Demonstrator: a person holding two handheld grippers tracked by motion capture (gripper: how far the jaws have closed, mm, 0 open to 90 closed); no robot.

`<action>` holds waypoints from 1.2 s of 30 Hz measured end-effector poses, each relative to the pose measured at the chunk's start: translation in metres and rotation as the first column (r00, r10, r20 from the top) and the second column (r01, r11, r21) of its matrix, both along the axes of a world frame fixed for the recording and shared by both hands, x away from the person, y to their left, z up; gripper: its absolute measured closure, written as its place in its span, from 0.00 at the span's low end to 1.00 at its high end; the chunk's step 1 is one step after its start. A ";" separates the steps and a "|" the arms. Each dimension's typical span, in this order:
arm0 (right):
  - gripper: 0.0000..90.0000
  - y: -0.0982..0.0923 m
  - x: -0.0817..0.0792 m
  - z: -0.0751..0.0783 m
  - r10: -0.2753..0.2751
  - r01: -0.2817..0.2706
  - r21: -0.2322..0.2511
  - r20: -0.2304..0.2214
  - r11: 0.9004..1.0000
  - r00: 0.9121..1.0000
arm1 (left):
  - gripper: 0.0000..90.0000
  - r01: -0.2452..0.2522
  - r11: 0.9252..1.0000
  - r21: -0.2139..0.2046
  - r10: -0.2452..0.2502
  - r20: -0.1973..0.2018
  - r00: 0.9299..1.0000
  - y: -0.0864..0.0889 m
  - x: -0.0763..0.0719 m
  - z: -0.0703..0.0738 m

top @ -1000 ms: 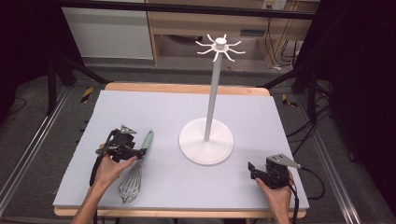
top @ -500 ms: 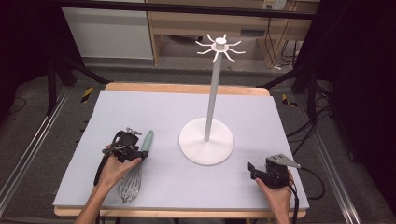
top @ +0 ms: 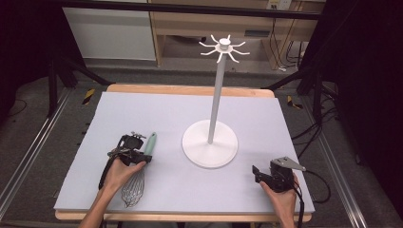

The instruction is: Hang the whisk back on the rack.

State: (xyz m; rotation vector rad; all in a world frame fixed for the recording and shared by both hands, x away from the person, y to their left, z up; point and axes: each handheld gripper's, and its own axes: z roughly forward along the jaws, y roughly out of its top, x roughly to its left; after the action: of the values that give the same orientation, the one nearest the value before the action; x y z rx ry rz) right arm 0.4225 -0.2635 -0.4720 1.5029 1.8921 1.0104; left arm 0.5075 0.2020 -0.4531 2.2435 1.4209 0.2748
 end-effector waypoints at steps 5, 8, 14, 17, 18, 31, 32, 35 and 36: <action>0.29 0.000 0.000 0.000 -0.001 0.001 0.003 -0.001 1.000 1.000 | 0.69 -0.012 1.000 0.007 0.012 -0.010 1.000 -0.001 0.001 0.000; 0.29 0.000 0.000 0.000 0.000 0.000 0.003 -0.002 1.000 1.000 | 0.69 -0.027 1.000 0.002 0.027 -0.019 0.999 -0.001 0.002 0.000; 0.29 -0.001 0.000 0.000 0.001 -0.001 0.003 0.000 1.000 1.000 | 0.71 -0.021 1.000 0.004 0.021 -0.041 0.999 -0.001 0.003 0.002; 0.29 -0.001 0.000 0.000 0.000 0.000 0.004 -0.001 1.000 1.000 | 0.73 -0.010 1.000 0.017 0.010 -0.047 0.999 -0.002 0.002 0.003; 0.29 -0.001 0.000 0.000 0.001 -0.001 0.006 -0.001 1.000 1.000 | 0.74 -0.006 1.000 0.014 0.007 -0.049 0.999 -0.003 0.002 0.003; 0.30 -0.002 0.000 0.000 0.005 -0.005 0.014 -0.002 1.000 1.000 | 0.77 0.037 0.999 0.000 -0.037 -0.017 0.999 -0.005 -0.008 0.018; 0.30 -0.002 0.000 0.000 0.005 -0.005 0.014 -0.002 1.000 1.000 | 0.77 0.037 0.999 0.000 -0.037 -0.017 0.999 -0.005 -0.008 0.018; 0.30 -0.002 0.000 0.000 0.006 -0.006 0.015 -0.002 1.000 1.000 | 0.77 0.045 0.999 -0.021 -0.045 -0.003 0.999 -0.001 -0.013 0.025; 0.30 -0.002 0.000 0.000 0.006 -0.006 0.014 -0.002 1.000 1.000 | 0.77 0.044 0.999 -0.027 -0.044 0.004 0.999 0.000 -0.014 0.027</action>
State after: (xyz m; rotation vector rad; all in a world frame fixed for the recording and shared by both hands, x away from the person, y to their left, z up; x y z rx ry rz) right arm 0.4222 -0.2653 -0.4719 1.5080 1.8958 1.0267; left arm 0.4933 0.2016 -0.4262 2.2485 1.3638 0.2431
